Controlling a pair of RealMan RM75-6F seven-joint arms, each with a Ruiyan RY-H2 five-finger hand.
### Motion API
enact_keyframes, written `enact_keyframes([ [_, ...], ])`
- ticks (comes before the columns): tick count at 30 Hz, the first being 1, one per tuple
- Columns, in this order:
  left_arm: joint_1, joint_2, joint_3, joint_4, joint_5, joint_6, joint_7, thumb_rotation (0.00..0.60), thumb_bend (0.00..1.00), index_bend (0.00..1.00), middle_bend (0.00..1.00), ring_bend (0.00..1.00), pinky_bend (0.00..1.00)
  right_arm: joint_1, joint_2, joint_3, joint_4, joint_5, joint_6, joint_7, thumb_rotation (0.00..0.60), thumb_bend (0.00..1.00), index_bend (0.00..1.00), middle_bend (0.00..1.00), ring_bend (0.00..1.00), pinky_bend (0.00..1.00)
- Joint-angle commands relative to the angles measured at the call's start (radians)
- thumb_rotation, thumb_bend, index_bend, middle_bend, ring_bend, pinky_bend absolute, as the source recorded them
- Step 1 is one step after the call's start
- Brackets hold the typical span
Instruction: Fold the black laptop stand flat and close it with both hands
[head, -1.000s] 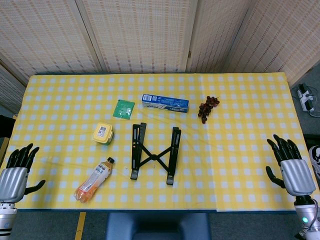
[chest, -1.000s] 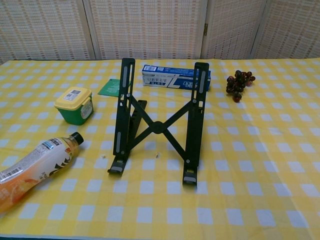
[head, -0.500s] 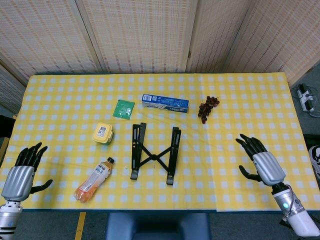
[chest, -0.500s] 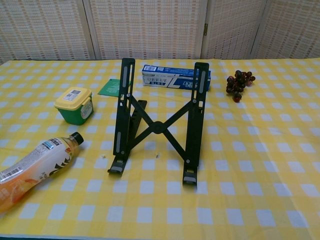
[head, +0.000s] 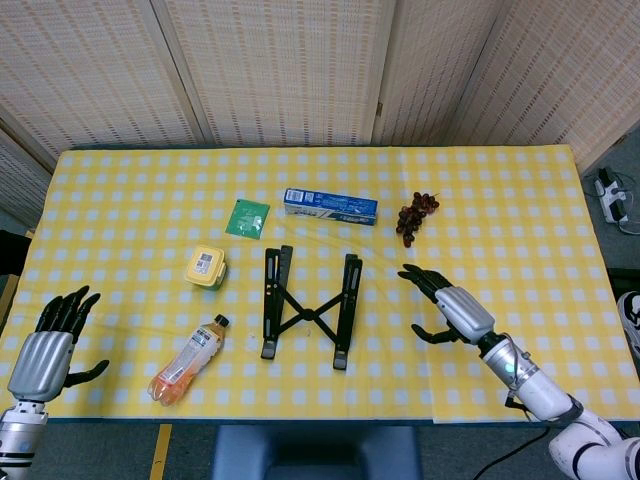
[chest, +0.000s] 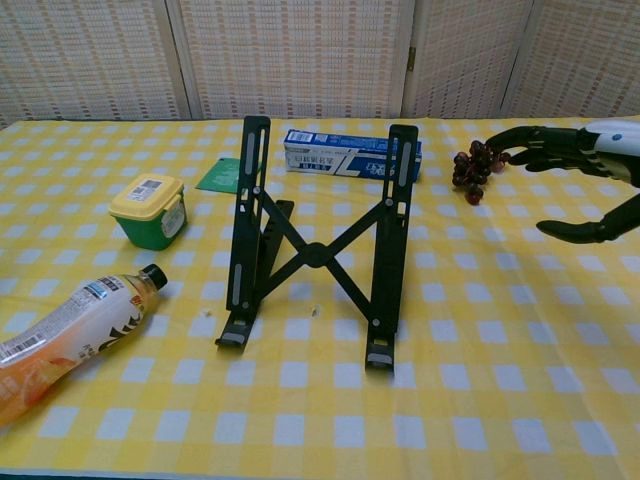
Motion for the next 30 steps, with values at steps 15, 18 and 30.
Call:
enact_keyframes([
  [15, -0.056, -0.037, -0.016, 0.093, 0.069, -0.002, -0.192, 0.600, 0.21, 0.04, 0.01, 0.00, 0.00, 0.193, -0.175, 0.045, 0.161, 0.010, -0.102, 0.388, 0.600, 0.41, 0.00, 0.00, 0.04, 0.00],
  [18, -0.077, -0.036, -0.013, 0.091, 0.076, -0.030, -0.225, 0.600, 0.21, 0.04, 0.01, 0.00, 0.00, 0.217, -0.195, 0.038, 0.185, -0.022, -0.078, 0.505, 0.600, 0.41, 0.00, 0.00, 0.04, 0.00],
  [30, -0.180, -0.025, 0.017, 0.076, 0.124, -0.165, -0.377, 0.600, 0.21, 0.06, 0.06, 0.04, 0.02, 0.270, -0.215, -0.069, 0.298, -0.203, 0.138, 0.935, 0.600, 0.41, 0.00, 0.08, 0.12, 0.00],
])
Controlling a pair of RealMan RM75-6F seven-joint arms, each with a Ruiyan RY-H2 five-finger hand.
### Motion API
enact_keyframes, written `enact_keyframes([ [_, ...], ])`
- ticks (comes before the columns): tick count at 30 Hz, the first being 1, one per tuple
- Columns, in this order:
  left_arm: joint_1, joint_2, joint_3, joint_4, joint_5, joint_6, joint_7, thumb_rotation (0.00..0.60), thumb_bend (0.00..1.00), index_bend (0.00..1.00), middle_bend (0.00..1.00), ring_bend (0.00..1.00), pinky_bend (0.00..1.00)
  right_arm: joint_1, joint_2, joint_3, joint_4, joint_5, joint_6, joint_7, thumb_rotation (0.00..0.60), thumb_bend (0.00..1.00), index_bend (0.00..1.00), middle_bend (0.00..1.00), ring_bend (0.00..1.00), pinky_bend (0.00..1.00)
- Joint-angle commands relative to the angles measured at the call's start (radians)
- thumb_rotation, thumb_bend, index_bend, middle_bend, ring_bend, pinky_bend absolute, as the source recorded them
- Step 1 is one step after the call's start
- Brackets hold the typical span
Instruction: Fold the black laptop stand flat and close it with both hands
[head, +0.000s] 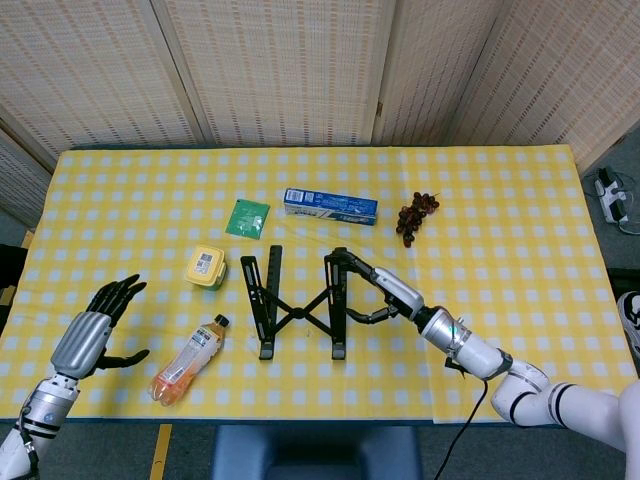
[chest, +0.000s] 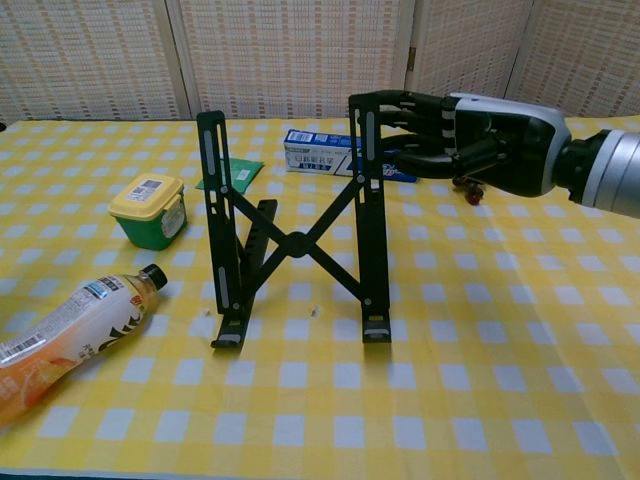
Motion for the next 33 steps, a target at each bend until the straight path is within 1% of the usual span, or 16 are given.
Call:
enact_keyframes([
  [1, -0.039, 0.005, 0.018, -0.007, 0.029, -0.047, -0.041, 0.600, 0.21, 0.06, 0.06, 0.04, 0.02, 0.017, 0.004, -0.066, 0.043, -0.087, 0.109, 0.097, 0.600, 0.41, 0.00, 0.08, 0.12, 0.00],
  [5, -0.082, -0.002, 0.036, -0.016, 0.068, -0.089, -0.057, 0.600, 0.21, 0.06, 0.06, 0.04, 0.02, 0.003, 0.033, -0.127, 0.038, -0.145, 0.190, 0.094, 0.600, 0.41, 0.00, 0.08, 0.13, 0.00],
  [8, -0.108, -0.014, 0.044, -0.020, 0.085, -0.114, -0.052, 0.600, 0.21, 0.07, 0.06, 0.04, 0.01, -0.014, 0.052, -0.163, 0.025, -0.169, 0.241, 0.077, 0.600, 0.41, 0.00, 0.08, 0.13, 0.00],
  [14, -0.146, -0.052, 0.047, -0.029, 0.093, -0.145, -0.017, 0.600, 0.21, 0.12, 0.06, 0.04, 0.01, -0.036, 0.076, -0.216, -0.008, -0.205, 0.315, 0.035, 0.600, 0.41, 0.00, 0.08, 0.13, 0.00],
  [19, -0.171, -0.097, 0.045, -0.031, 0.083, -0.168, 0.007, 0.600, 0.21, 0.19, 0.06, 0.04, 0.01, -0.046, 0.090, -0.247, -0.037, -0.222, 0.352, 0.001, 0.600, 0.41, 0.00, 0.08, 0.13, 0.00],
  [23, -0.188, -0.151, 0.038, -0.020, 0.071, -0.178, 0.038, 0.600, 0.21, 0.22, 0.07, 0.04, 0.00, -0.051, 0.099, -0.266, -0.057, -0.227, 0.369, -0.019, 0.600, 0.41, 0.00, 0.08, 0.13, 0.00],
  [31, -0.208, -0.275, 0.014, 0.037, 0.012, -0.202, 0.118, 0.600, 0.21, 0.29, 0.11, 0.07, 0.00, -0.053, 0.114, -0.290, -0.087, -0.216, 0.373, -0.048, 0.600, 0.41, 0.00, 0.08, 0.13, 0.00],
  [33, -0.210, -0.306, 0.007, 0.054, -0.008, -0.204, 0.129, 0.600, 0.21, 0.33, 0.13, 0.08, 0.01, -0.052, 0.117, -0.292, -0.091, -0.211, 0.371, -0.055, 0.600, 0.41, 0.00, 0.08, 0.13, 0.00],
])
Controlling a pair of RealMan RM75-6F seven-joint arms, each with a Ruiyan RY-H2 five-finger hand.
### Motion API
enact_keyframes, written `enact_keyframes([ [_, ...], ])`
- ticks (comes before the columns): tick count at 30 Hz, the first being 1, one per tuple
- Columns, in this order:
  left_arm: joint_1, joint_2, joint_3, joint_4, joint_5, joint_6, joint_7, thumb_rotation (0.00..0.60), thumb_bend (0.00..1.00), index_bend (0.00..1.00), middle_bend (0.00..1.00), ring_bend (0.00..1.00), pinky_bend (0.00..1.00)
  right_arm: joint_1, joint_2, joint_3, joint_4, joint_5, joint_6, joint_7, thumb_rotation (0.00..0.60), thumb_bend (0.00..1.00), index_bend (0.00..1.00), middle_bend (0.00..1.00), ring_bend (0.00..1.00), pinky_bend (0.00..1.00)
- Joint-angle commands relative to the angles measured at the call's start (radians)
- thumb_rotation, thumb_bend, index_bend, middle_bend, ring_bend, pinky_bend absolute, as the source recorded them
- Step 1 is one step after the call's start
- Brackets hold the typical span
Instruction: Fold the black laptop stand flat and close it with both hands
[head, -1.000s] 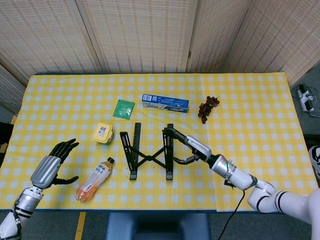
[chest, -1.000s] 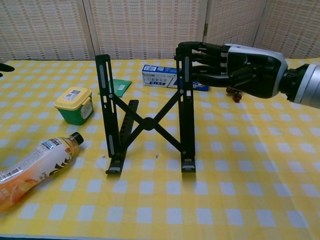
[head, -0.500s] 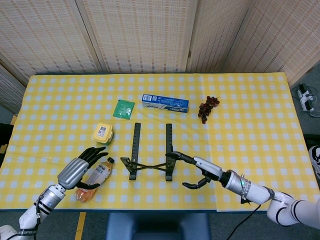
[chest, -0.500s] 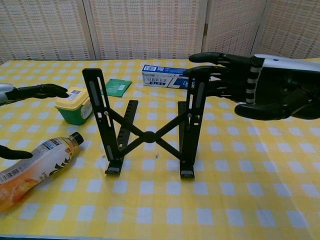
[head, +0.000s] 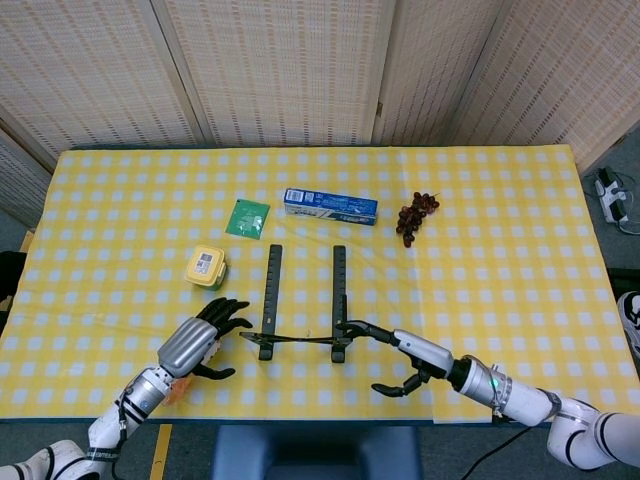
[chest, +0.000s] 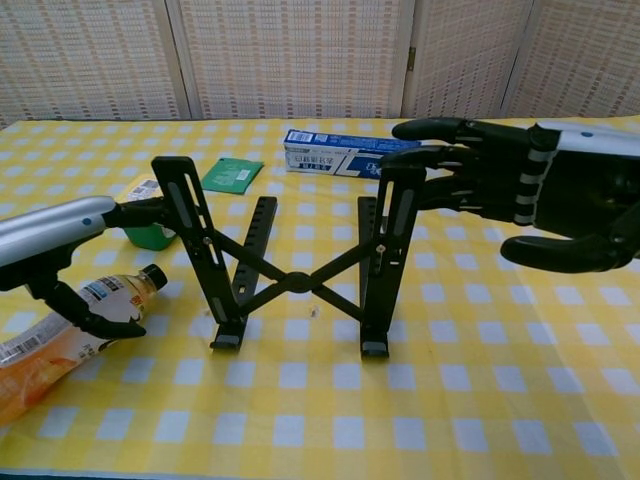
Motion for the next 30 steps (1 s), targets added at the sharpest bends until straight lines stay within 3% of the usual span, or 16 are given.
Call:
enact_keyframes([
  [1, -0.006, -0.053, -0.016, 0.034, -0.038, -0.006, 0.024, 0.600, 0.21, 0.35, 0.14, 0.09, 0.01, 0.001, 0.004, -0.003, -0.005, 0.006, -0.003, -0.008, 0.600, 0.41, 0.00, 0.08, 0.13, 0.00],
  [15, -0.018, -0.190, -0.051, 0.120, -0.117, 0.003, 0.005, 0.600, 0.25, 0.44, 0.22, 0.15, 0.04, 0.005, 0.002, 0.001, -0.010, 0.050, -0.022, -0.023, 0.600, 0.41, 0.00, 0.08, 0.13, 0.00],
  [30, -0.036, -0.229, -0.064, 0.135, -0.135, 0.018, 0.016, 0.600, 0.25, 0.46, 0.24, 0.17, 0.05, 0.047, -0.071, 0.025, 0.056, 0.085, -0.092, 0.038, 0.600, 0.41, 0.00, 0.08, 0.14, 0.00],
])
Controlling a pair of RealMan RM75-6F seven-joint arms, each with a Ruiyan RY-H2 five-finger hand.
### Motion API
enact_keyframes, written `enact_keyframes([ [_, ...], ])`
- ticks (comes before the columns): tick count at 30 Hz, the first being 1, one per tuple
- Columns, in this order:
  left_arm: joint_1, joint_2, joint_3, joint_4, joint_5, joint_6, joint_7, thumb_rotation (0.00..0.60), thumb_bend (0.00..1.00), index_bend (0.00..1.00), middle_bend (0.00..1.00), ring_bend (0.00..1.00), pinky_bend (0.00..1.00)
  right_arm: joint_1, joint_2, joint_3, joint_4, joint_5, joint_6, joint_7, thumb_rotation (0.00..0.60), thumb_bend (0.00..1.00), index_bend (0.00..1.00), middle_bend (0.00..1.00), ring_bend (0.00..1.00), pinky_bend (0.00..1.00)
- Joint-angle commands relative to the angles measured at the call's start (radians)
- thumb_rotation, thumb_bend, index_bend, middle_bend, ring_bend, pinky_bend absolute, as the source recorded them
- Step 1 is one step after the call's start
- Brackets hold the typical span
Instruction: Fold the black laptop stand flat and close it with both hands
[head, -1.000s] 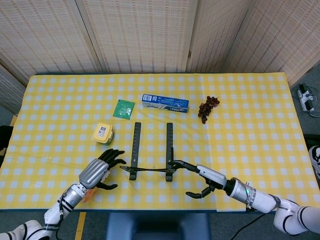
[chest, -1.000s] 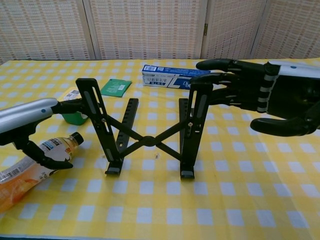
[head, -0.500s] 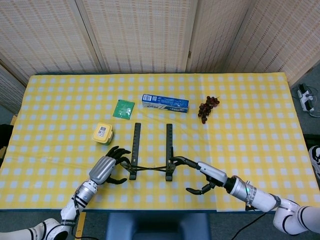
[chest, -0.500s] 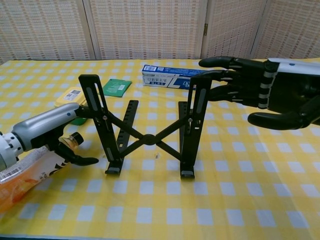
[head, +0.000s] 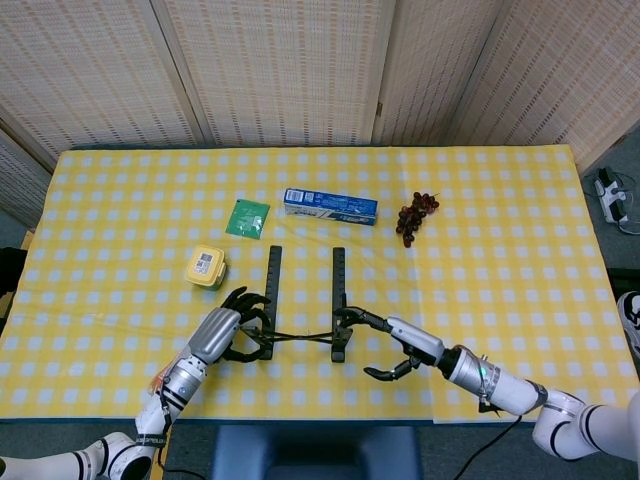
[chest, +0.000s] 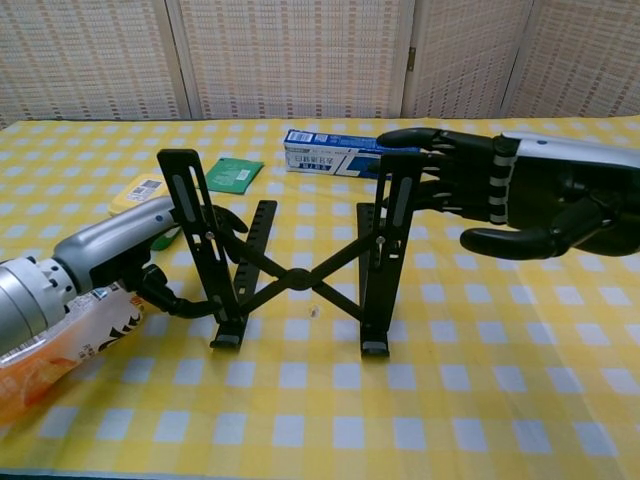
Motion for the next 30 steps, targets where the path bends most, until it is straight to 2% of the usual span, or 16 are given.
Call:
enact_keyframes([
  [1, 0.003, 0.000, 0.005, 0.000, 0.002, 0.009, 0.015, 0.600, 0.25, 0.46, 0.24, 0.17, 0.05, 0.015, -0.024, 0.006, 0.020, 0.007, -0.023, 0.022, 0.600, 0.41, 0.00, 0.08, 0.14, 0.00],
  [10, 0.014, 0.008, 0.018, -0.007, 0.003, 0.031, 0.019, 0.600, 0.25, 0.46, 0.24, 0.17, 0.05, 0.050, -0.124, 0.006, 0.103, 0.047, -0.107, 0.156, 0.600, 0.41, 0.00, 0.11, 0.17, 0.00],
  [15, 0.019, 0.017, 0.026, -0.011, 0.006, 0.039, 0.011, 0.600, 0.25, 0.46, 0.24, 0.17, 0.04, 0.054, -0.162, -0.008, 0.125, 0.067, -0.122, 0.301, 0.600, 0.41, 0.00, 0.13, 0.18, 0.00],
  [20, 0.024, 0.022, 0.032, -0.008, 0.007, 0.043, -0.002, 0.600, 0.25, 0.46, 0.24, 0.17, 0.04, 0.057, -0.175, -0.035, 0.136, 0.070, -0.125, 0.461, 0.600, 0.41, 0.00, 0.13, 0.18, 0.00],
  [30, 0.025, 0.022, 0.038, -0.002, 0.012, 0.047, -0.016, 0.600, 0.25, 0.46, 0.24, 0.16, 0.03, 0.057, -0.185, -0.065, 0.146, 0.086, -0.137, 0.637, 0.600, 0.41, 0.00, 0.13, 0.18, 0.00],
])
